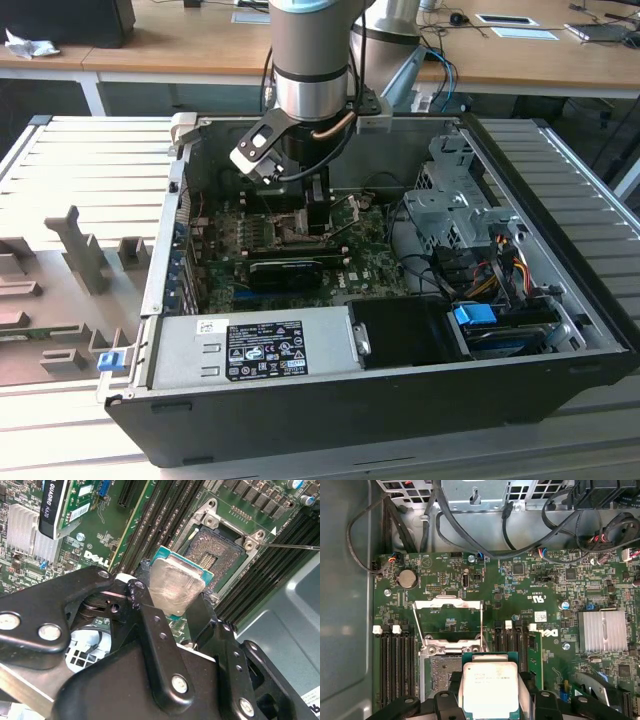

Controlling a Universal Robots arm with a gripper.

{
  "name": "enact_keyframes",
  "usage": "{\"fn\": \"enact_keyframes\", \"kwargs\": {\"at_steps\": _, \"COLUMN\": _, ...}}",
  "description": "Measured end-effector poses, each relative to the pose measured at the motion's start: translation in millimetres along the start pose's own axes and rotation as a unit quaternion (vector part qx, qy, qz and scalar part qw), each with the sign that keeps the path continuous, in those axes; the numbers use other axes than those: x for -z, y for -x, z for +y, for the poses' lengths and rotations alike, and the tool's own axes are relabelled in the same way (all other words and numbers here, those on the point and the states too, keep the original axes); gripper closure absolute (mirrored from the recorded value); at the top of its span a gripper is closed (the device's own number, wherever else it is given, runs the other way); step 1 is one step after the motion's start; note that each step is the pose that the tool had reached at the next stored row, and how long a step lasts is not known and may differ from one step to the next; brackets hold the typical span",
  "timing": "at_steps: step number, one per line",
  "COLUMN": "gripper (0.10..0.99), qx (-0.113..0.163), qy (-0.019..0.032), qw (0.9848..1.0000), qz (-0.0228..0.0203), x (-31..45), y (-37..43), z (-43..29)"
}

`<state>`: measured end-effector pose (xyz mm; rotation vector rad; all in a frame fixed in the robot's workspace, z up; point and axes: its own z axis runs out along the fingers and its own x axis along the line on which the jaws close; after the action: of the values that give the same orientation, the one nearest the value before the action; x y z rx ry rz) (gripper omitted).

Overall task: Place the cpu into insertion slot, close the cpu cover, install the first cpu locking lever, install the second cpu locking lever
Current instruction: 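Place the cpu into insertion slot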

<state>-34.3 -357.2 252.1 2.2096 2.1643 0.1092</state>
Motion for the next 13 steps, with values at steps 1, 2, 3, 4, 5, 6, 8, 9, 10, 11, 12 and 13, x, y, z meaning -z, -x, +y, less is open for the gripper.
{"fn": "enact_keyframes", "kwargs": {"at_steps": 1, "gripper": 0.557, "qx": 0.000, "qy": 0.0000, "qw": 1.0000, "qz": 0.0001, "x": -0.2, "y": -0.4, "z": -0.1}}
{"fn": "enact_keyframes", "kwargs": {"at_steps": 2, "gripper": 0.557, "qx": -0.002, "qy": 0.0000, "qw": 1.0000, "qz": -0.0001, "x": -0.2, "y": -0.7, "z": -0.1}}
{"fn": "enact_keyframes", "kwargs": {"at_steps": 3, "gripper": 0.557, "qx": -0.005, "qy": 0.0001, "qw": 1.0000, "qz": -0.0004, "x": -0.3, "y": -0.9, "z": -0.1}}
{"fn": "enact_keyframes", "kwargs": {"at_steps": 4, "gripper": 0.557, "qx": -0.010, "qy": 0.0002, "qw": 1.0000, "qz": -0.0007, "x": -0.4, "y": -0.9, "z": -0.1}}
{"fn": "enact_keyframes", "kwargs": {"at_steps": 5, "gripper": 0.557, "qx": -0.014, "qy": 0.0003, "qw": 0.9999, "qz": -0.0011, "x": -0.5, "y": -1.0, "z": -0.1}}
{"fn": "enact_keyframes", "kwargs": {"at_steps": 6, "gripper": 0.557, "qx": -0.017, "qy": 0.0003, "qw": 0.9999, "qz": -0.0013, "x": -0.6, "y": -1.1, "z": -0.2}}
{"fn": "enact_keyframes", "kwargs": {"at_steps": 8, "gripper": 0.557, "qx": -0.018, "qy": 0.0003, "qw": 0.9998, "qz": -0.0016, "x": -1.0, "y": -1.2, "z": -0.2}}
{"fn": "enact_keyframes", "kwargs": {"at_steps": 9, "gripper": 0.557, "qx": -0.018, "qy": 0.0003, "qw": 0.9998, "qz": -0.0015, "x": -1.4, "y": -1.3, "z": -0.2}}
{"fn": "enact_keyframes", "kwargs": {"at_steps": 10, "gripper": 0.557, "qx": -0.019, "qy": 0.0004, "qw": 0.9998, "qz": -0.0015, "x": -1.7, "y": -1.9, "z": -0.4}}
{"fn": "enact_keyframes", "kwargs": {"at_steps": 11, "gripper": 0.557, "qx": -0.019, "qy": 0.0003, "qw": 0.9998, "qz": -0.0015, "x": -2.0, "y": -3.0, "z": -0.4}}
{"fn": "enact_keyframes", "kwargs": {"at_steps": 12, "gripper": 0.557, "qx": -0.018, "qy": 0.0003, "qw": 0.9998, "qz": -0.0016, "x": -2.3, "y": -3.7, "z": -0.4}}
{"fn": "enact_keyframes", "kwargs": {"at_steps": 13, "gripper": 0.557, "qx": -0.018, "qy": 0.0003, "qw": 0.9998, "qz": -0.0015, "x": -2.7, "y": -4.7, "z": -0.4}}
